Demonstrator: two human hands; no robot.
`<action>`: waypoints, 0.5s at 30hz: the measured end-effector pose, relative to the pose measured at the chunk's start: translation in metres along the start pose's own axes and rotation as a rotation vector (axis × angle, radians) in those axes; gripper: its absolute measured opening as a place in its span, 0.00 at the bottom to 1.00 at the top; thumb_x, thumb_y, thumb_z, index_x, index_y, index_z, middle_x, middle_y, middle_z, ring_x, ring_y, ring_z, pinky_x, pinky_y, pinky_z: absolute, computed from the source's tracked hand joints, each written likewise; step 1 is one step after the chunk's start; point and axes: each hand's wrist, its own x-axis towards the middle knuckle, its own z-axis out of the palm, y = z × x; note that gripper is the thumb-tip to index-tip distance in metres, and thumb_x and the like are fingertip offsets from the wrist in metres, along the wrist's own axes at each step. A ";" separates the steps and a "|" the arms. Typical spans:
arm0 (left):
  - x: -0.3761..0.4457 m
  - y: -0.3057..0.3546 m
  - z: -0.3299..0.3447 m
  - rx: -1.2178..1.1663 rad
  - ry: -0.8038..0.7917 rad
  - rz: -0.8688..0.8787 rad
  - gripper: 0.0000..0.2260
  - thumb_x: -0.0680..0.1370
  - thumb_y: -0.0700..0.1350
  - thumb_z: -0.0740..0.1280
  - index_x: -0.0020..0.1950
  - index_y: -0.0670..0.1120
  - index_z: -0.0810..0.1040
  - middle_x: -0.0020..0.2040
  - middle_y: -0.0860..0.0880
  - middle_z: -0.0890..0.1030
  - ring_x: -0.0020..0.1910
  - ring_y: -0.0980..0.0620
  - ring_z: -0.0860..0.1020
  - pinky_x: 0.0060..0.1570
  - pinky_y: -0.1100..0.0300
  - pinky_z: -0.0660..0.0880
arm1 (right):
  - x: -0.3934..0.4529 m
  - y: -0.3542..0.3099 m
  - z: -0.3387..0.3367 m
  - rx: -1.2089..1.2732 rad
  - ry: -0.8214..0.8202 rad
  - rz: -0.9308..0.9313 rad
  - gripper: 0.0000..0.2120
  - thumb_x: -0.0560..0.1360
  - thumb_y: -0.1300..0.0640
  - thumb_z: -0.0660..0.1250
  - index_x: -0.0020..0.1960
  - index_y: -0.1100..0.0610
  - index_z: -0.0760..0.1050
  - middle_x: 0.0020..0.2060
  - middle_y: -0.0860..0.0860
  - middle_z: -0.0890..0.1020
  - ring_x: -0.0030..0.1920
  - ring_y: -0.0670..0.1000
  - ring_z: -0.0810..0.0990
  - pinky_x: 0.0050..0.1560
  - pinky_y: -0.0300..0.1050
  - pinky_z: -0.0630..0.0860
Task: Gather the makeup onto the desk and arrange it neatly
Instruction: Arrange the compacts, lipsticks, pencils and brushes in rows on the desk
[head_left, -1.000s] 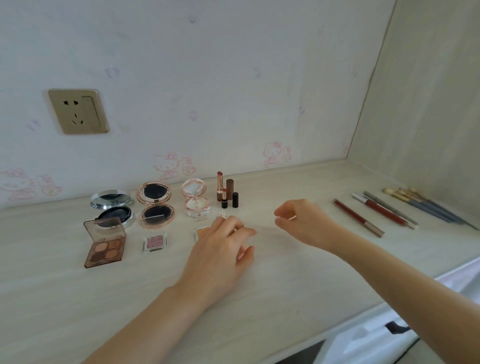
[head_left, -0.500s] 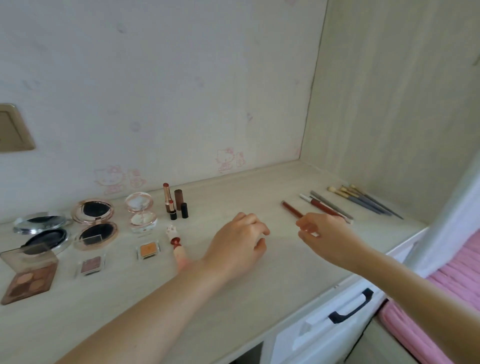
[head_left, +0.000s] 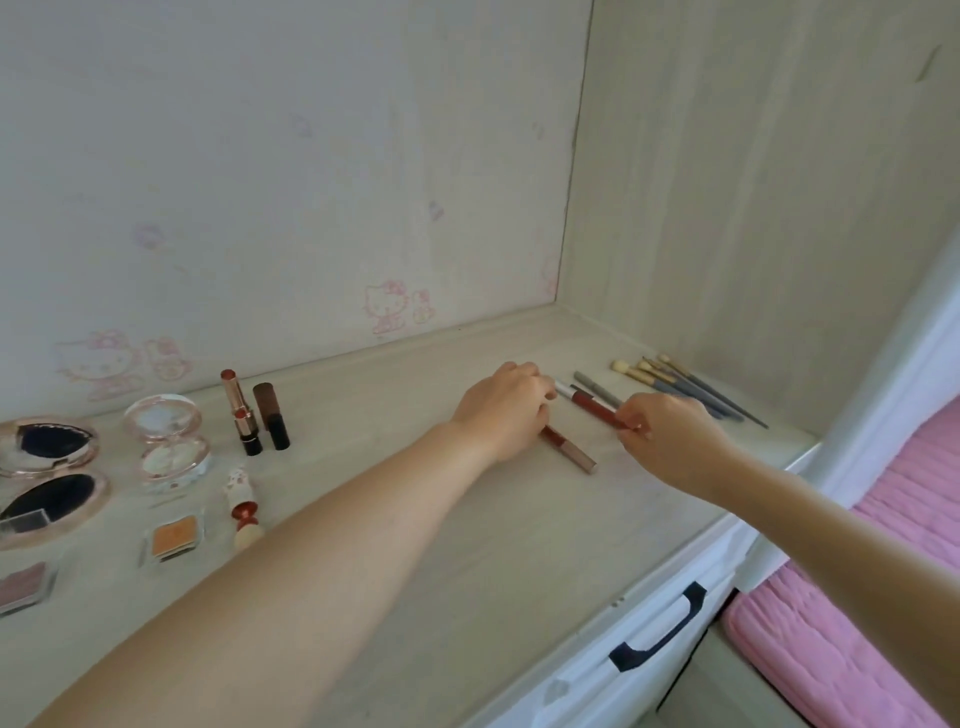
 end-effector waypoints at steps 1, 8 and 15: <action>0.009 0.001 0.002 -0.002 -0.009 0.001 0.14 0.80 0.43 0.58 0.64 0.46 0.75 0.60 0.47 0.75 0.62 0.47 0.70 0.57 0.48 0.72 | 0.004 0.003 0.000 -0.008 0.003 0.000 0.09 0.78 0.56 0.61 0.56 0.55 0.76 0.50 0.52 0.79 0.44 0.51 0.74 0.44 0.40 0.70; 0.056 0.007 0.020 0.008 -0.160 -0.170 0.16 0.81 0.45 0.56 0.69 0.46 0.69 0.64 0.41 0.74 0.63 0.41 0.72 0.59 0.47 0.72 | 0.020 0.010 0.006 -0.107 0.019 -0.021 0.07 0.78 0.57 0.59 0.53 0.57 0.74 0.49 0.54 0.76 0.46 0.54 0.76 0.46 0.45 0.75; 0.065 0.001 0.028 0.034 -0.176 -0.168 0.17 0.80 0.39 0.57 0.67 0.47 0.72 0.66 0.44 0.74 0.64 0.44 0.72 0.62 0.51 0.71 | 0.027 0.009 0.016 -0.162 0.045 -0.034 0.08 0.78 0.56 0.62 0.55 0.58 0.74 0.49 0.54 0.75 0.49 0.54 0.75 0.49 0.50 0.77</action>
